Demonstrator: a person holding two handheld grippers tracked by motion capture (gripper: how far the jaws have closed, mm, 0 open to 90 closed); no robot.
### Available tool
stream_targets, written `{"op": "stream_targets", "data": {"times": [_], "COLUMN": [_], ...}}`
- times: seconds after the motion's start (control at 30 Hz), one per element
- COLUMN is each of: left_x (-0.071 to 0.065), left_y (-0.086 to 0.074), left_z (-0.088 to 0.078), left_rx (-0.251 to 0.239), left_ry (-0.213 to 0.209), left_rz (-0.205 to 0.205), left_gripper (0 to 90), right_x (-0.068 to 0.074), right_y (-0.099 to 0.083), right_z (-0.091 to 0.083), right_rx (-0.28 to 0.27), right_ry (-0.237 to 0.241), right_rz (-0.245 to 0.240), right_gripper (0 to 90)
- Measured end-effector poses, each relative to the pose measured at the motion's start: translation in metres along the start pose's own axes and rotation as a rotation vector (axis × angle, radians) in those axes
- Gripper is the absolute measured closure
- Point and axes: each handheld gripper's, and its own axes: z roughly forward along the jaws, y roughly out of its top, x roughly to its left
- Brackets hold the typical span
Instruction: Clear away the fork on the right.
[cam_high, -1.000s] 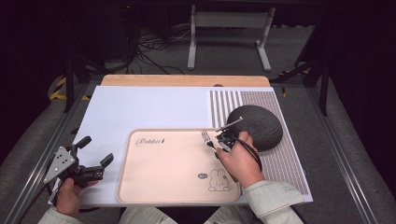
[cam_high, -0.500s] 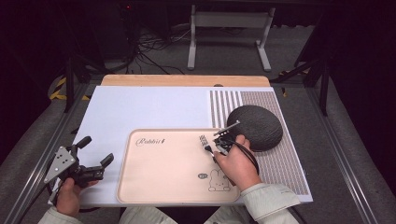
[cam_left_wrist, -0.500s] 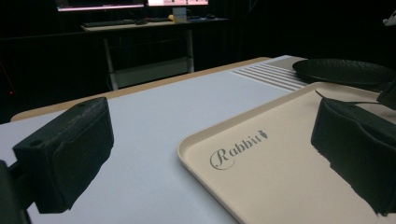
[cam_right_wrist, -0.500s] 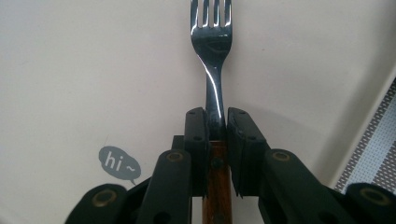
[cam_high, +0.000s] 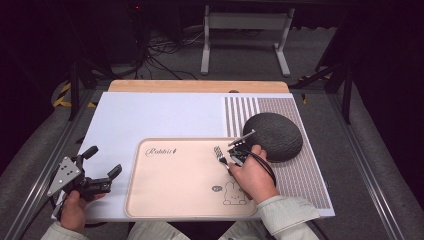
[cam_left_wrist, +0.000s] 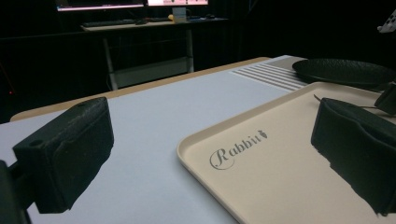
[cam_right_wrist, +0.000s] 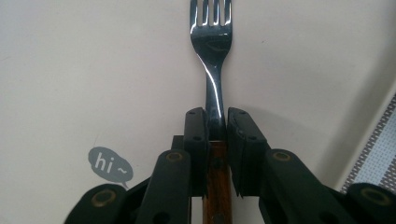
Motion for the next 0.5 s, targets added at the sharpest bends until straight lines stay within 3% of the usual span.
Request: {"op": "stream_targets", "data": {"times": [0.1, 0.2, 0.4, 0.5], "left_x": [0.000, 0.000, 0.000, 0.000], "left_y": [0.000, 0.000, 0.000, 0.000], "left_z": [0.000, 0.000, 0.000, 0.000], "left_rx": [0.002, 0.000, -0.001, 0.000], "left_ry": [-0.002, 0.000, 0.002, -0.001], "left_rz": [0.000, 0.000, -0.001, 0.000], "left_gripper": [0.0, 0.0, 0.0, 0.0], "right_x": [0.001, 0.002, 0.003, 0.004], "right_y": [0.001, 0.002, 0.006, 0.009], "right_z": [-0.002, -0.006, -0.017, -0.023], "right_rx": [-0.010, -0.028, -0.075, -0.110], "right_ry": [0.001, -0.006, -0.009, -0.014], "right_rz": [-0.003, -0.023, -0.073, -0.134], "right_gripper": [68.2, 67.3, 76.7, 88.3]}}
